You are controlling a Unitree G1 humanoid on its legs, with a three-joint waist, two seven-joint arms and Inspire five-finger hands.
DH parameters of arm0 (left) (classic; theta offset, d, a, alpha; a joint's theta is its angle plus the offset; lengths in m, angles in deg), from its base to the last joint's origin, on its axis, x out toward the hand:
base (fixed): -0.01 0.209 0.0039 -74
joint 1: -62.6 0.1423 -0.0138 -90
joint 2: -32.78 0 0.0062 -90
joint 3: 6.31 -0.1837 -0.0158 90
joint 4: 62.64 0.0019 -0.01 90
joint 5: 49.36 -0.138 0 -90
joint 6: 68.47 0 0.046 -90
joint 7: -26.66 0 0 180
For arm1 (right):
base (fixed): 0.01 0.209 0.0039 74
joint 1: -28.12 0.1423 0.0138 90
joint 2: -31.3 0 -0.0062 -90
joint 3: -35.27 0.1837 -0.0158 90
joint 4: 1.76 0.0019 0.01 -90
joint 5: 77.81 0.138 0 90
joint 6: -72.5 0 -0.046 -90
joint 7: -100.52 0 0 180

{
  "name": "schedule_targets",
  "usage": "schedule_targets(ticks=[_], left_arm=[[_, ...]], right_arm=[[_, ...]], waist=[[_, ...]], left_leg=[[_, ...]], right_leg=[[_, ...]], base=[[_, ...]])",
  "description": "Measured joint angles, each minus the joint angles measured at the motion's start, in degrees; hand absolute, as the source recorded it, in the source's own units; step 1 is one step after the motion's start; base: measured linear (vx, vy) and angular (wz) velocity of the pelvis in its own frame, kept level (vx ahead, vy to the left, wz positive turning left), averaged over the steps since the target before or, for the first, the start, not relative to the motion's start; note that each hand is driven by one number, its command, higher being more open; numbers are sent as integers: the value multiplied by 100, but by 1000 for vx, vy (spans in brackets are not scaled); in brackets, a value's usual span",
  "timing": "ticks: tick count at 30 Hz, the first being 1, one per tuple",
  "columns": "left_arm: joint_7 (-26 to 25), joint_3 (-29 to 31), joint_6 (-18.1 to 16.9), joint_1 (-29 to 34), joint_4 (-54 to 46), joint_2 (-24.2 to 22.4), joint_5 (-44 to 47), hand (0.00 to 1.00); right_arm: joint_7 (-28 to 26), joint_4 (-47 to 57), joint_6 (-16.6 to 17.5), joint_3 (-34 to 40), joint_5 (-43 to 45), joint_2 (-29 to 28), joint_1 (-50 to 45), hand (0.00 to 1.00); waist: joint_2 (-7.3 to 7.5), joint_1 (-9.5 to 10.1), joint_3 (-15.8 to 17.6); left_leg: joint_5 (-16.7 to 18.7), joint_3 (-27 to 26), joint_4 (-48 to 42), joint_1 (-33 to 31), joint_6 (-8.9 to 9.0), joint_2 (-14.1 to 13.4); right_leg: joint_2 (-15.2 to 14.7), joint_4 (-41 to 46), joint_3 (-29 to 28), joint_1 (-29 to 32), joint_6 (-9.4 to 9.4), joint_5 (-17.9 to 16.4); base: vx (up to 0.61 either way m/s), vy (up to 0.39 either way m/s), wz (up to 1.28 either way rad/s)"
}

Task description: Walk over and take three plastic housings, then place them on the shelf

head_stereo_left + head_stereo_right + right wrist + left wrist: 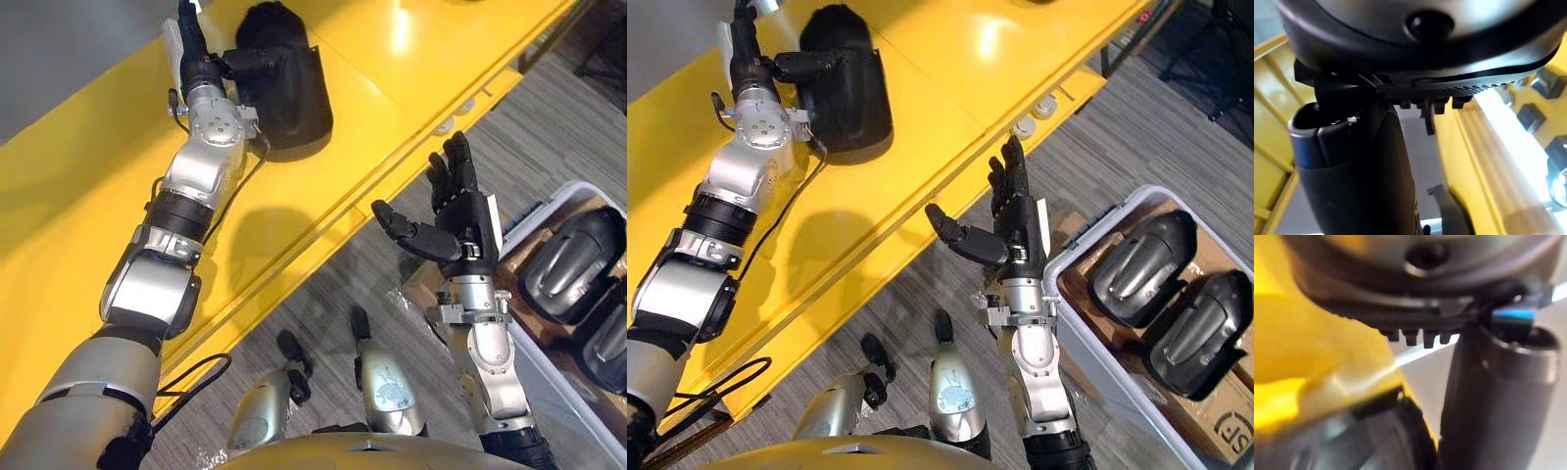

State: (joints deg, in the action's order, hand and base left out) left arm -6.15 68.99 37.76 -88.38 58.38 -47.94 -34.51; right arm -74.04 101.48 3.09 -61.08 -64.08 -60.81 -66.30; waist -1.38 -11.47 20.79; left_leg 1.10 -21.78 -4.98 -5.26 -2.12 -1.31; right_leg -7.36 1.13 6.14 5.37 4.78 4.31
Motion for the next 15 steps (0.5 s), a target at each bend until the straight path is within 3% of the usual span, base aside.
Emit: schedule_targets(ticks=[4,8,10,15], left_arm=[[5,283,-154,480,7,247,13,100],[302,714,-665,697,-177,446,408,100],[636,854,-1145,950,-940,557,1021,100],[948,938,-1732,1628,-2451,542,1447,100]], right_arm=[[17,-1,4,1,0,143,222,100],[10,-10,2,26,1,202,636,100],[-7,-85,1,9,0,203,1126,100],[-60,-709,-127,-171,9,199,1862,100]], waist=[[-74,188,-228],[-62,359,-468],[-44,506,-570],[-28,662,-950]], left_leg=[[-119,115,273,233,57,28],[-336,288,654,421,84,74],[-421,353,867,637,84,105],[-465,542,966,741,72,176]], right_leg=[[28,-192,128,-264,-10,7],[66,-306,332,-425,-24,20],[71,-359,450,-606,-24,20],[33,-501,672,-820,-23,20]], base=[[25,-25,17],[19,-19,21],[9,7,20],[10,14,21]])
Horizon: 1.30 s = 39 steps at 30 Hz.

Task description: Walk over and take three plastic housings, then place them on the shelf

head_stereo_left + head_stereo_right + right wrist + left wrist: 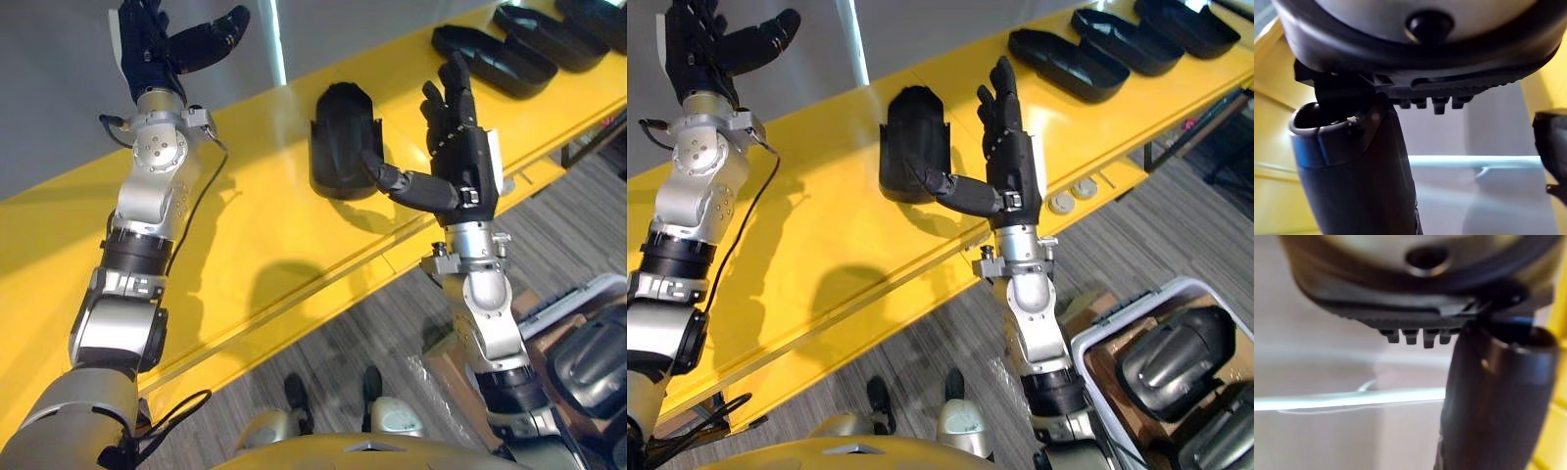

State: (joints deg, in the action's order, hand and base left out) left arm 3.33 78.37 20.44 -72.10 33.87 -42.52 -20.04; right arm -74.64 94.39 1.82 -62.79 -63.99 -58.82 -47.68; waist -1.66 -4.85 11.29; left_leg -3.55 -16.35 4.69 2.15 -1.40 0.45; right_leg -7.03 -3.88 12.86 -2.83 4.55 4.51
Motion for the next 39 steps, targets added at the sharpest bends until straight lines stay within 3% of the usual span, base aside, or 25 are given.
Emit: schedule_targets(ticks=[4,5,9,12,15,20,30,33,39], left_arm=[[194,519,-349,1281,-1724,-432,-20,100],[366,730,-423,1933,-2251,-802,-20,100],[777,841,-522,3318,-2707,-1487,-40,100],[1122,796,-521,3943,-2777,-1680,-44,100],[1417,679,-526,4185,-2929,-1685,-46,100],[1799,372,-546,4318,-3091,-1730,-68,100],[1905,68,-650,4749,-3035,-1966,-72,100],[1989,-68,-661,4752,-2923,-1974,-71,100],[2024,-188,-735,4828,-2907,-2018,-70,100]], right_arm=[[-52,-278,-236,-323,2,-60,296,100],[-47,-428,-397,-439,-2,-133,395,100],[96,-804,-783,-586,8,-486,714,100],[275,-1059,-1000,-747,13,-840,845,100],[368,-1365,-1154,-1018,14,-1109,879,100],[583,-1609,-1428,-1190,15,-1240,879,100],[1498,-1892,-1697,-1133,-10,-1273,604,100],[1762,-1891,-1751,-1091,-226,-1277,435,100],[1881,-1613,-1774,-956,-232,-1276,104,100]], waist=[[-28,197,-117],[-30,330,-163],[-16,638,-206],[29,812,-235],[120,850,-302],[152,918,-321],[151,885,-323],[145,793,-327],[107,748,-350]], left_leg=[[-44,230,4,51,23,6],[-91,359,8,50,36,1],[-175,633,37,26,62,9],[-219,776,40,-45,110,16],[-256,856,39,-138,122,31],[-261,843,28,-171,113,50],[-258,717,16,-180,116,-19],[-257,694,16,-173,117,-18],[-229,578,21,-150,140,-37]], right_leg=[[6,-53,262,-190,-13,-13],[16,-56,411,-254,-28,-25],[25,-88,738,-339,-90,-79],[27,-89,914,-355,-130,-125],[14,-88,1049,-325,-134,-120],[-8,-86,1052,-321,-136,-99],[46,-59,915,-241,-136,-101],[43,-58,888,-238,-136,-101],[49,-59,775,-205,-135,-101]], base=[[-37,-12,31],[-54,-24,36],[-101,-4,42],[-77,30,32],[-22,39,22],[37,39,1],[51,1,-8],[25,23,-4],[-14,31,-9]])
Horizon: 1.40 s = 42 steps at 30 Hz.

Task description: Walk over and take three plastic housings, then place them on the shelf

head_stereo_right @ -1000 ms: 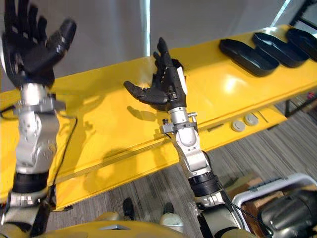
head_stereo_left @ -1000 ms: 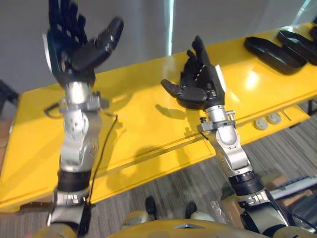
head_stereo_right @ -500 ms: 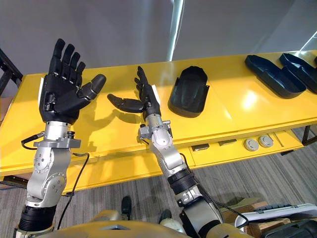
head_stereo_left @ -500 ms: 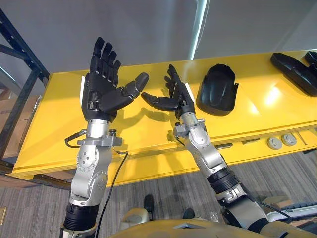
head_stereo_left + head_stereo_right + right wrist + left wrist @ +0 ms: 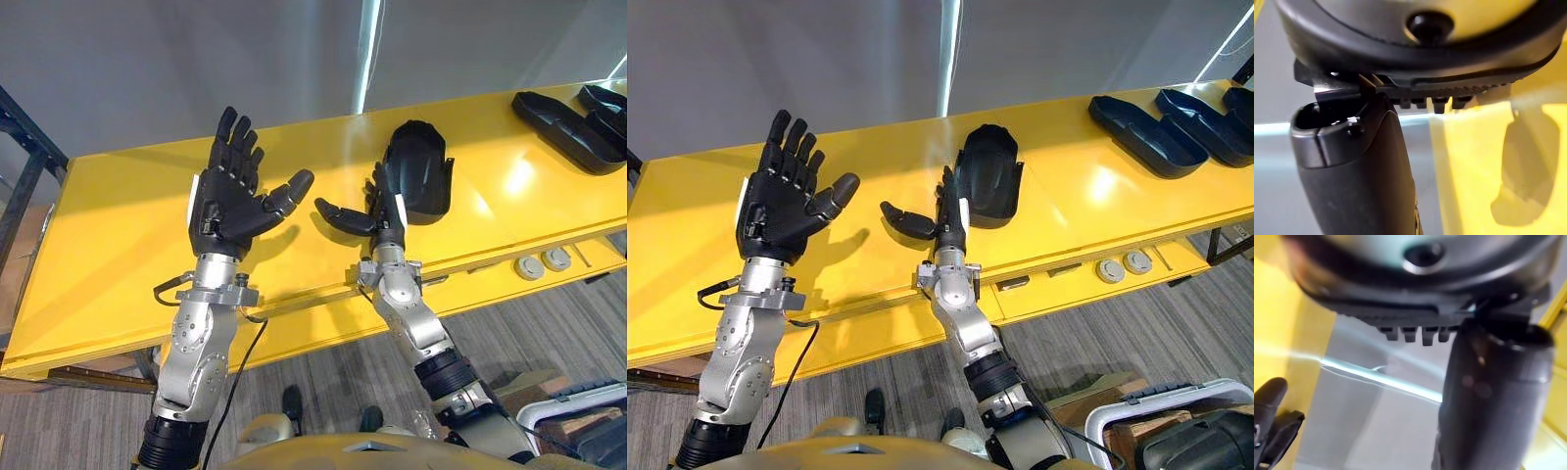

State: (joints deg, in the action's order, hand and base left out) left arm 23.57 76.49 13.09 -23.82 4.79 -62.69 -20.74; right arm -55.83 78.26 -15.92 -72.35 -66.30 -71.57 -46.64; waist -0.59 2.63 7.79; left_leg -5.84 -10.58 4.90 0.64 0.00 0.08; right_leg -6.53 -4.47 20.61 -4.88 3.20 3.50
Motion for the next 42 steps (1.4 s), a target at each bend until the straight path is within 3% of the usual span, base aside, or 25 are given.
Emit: schedule_targets(ticks=[25,27,30,32,35,38,42], left_arm=[[66,-218,-38,294,0,1,9,100],[68,-240,-25,330,0,3,9,100],[100,-211,-19,389,2,42,23,100],[236,-132,-18,389,3,90,30,100],[304,41,-18,395,4,182,49,100],[400,251,-15,393,13,275,67,100],[437,289,-1,392,23,416,127,100]], right_arm=[[-163,881,0,571,7,241,-827,100],[-404,911,5,591,23,362,-858,100],[-1219,1475,42,603,88,721,-1025,100],[-1884,2008,313,834,520,1122,-1012,100],[-2311,2378,713,1517,865,1473,-809,100],[-2300,2402,922,2391,1023,1874,-529,100],[-1941,1984,889,3073,924,2496,-284,100]], waist=[[-25,-158,-26],[-24,-155,-26],[-23,-146,-27],[-19,-137,-29],[15,-128,-49],[48,-139,-67],[65,-174,-77]], left_leg=[[86,-251,-1,69,26,-59],[86,-250,-1,70,26,-58],[86,-233,-3,85,26,-58],[83,-206,-3,101,24,-57],[80,-175,9,166,22,-55],[84,-214,20,182,24,-53],[95,-259,24,182,40,-55]], right_leg=[[47,1,-285,72,33,28],[47,1,-283,68,33,28],[50,2,-270,42,33,28],[51,3,-247,10,33,29],[51,3,-221,-70,35,28],[46,2,-224,-82,40,24],[45,3,-265,-58,61,36]], base=[[9,16,-6],[0,0,0],[12,14,4],[5,14,7],[-1,12,5],[-24,22,-2],[-26,35,-6]])
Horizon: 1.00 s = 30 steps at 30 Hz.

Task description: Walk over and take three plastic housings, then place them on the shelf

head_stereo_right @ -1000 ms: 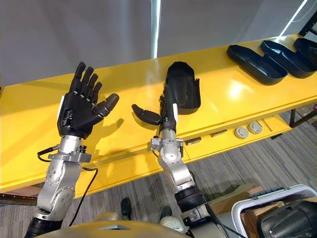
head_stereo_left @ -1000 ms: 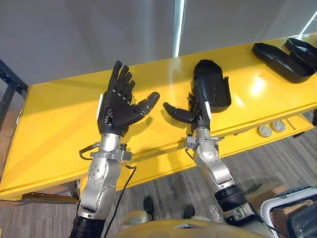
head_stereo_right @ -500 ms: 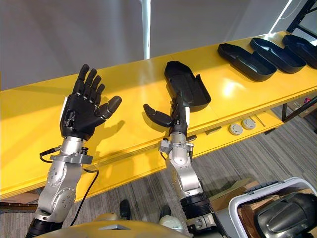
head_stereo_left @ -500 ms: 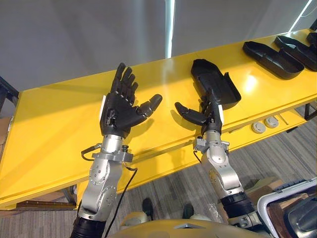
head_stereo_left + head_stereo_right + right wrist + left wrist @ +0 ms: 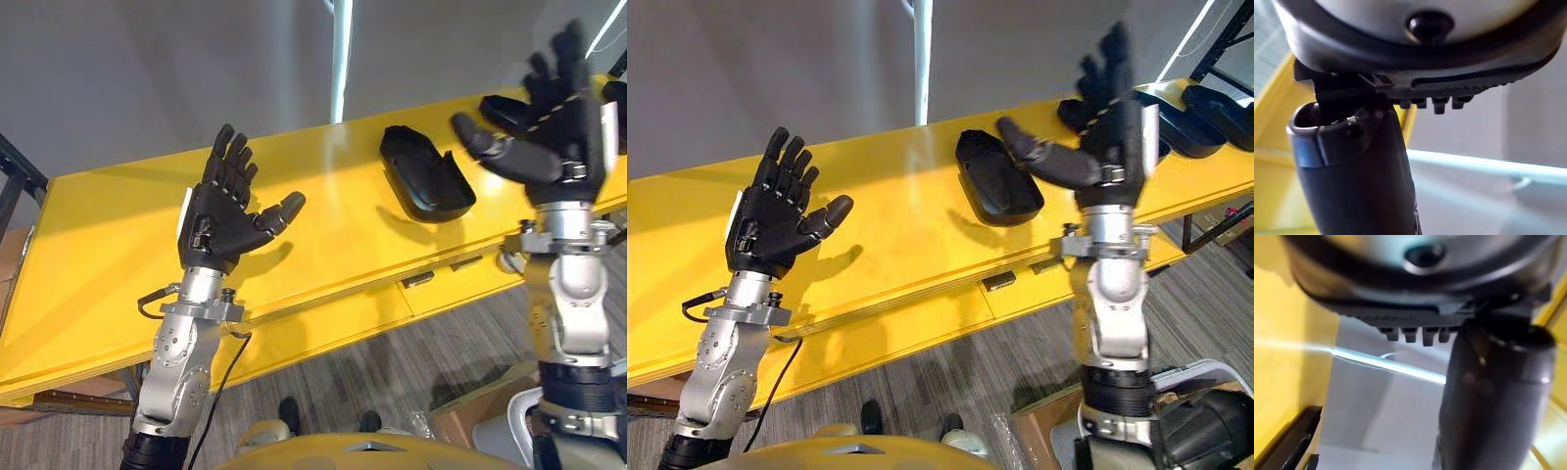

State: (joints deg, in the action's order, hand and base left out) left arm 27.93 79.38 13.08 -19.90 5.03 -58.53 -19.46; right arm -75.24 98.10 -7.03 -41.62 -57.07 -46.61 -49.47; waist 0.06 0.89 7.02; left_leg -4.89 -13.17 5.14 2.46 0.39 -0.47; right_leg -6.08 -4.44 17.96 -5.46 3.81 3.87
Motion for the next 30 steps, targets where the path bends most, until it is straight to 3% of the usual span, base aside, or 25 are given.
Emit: schedule_targets(ticks=[5,8,12,17,22,26,30], left_arm=[[105,-49,155,-24,41,0,128,100],[206,-52,245,-67,220,55,150,100],[448,-54,256,-354,440,406,217,100],[941,-69,210,-1402,669,929,678,100],[1144,-213,50,-2143,835,1249,879,100],[1118,-211,-38,-2545,1207,1305,1058,100],[1101,-247,-45,-2602,1329,1311,1061,100]], right_arm=[[310,-1415,-421,47,-243,631,361,100],[398,-2404,-720,17,-236,854,756,100],[526,-3351,-870,-211,-223,1245,1457,100],[580,-4219,-892,-702,39,1272,2911,100],[405,-4871,-938,-1155,106,1280,3904,100],[116,-5283,-1189,-1453,118,1318,4535,100],[159,-5473,-1329,-1619,217,1608,4843,100]], waist=[[24,-62,2],[39,-17,11],[89,84,60],[289,254,638],[285,391,1167],[221,418,1638],[208,409,1779]], left_leg=[[-9,-24,1,-13,-10,-1],[-37,22,0,-62,-43,-1],[-122,117,-4,-354,-63,-8],[-209,126,-33,-666,-87,-34],[-287,100,-154,-992,-160,-23],[-148,87,-535,-1271,-185,-39],[-1,81,-858,-1582,-200,-59]], right_leg=[[-1,0,-24,23,16,23],[-1,1,-6,57,23,34],[10,23,60,316,7,109],[25,69,30,649,-27,221],[-16,189,-20,982,-45,264],[-61,313,-52,1160,-48,265],[-79,355,-74,1346,-54,270]], base=[[-8,26,-4],[0,0,3],[4,15,12],[-24,21,2],[-11,26,-1],[3,11,-2],[2,6,-1]])
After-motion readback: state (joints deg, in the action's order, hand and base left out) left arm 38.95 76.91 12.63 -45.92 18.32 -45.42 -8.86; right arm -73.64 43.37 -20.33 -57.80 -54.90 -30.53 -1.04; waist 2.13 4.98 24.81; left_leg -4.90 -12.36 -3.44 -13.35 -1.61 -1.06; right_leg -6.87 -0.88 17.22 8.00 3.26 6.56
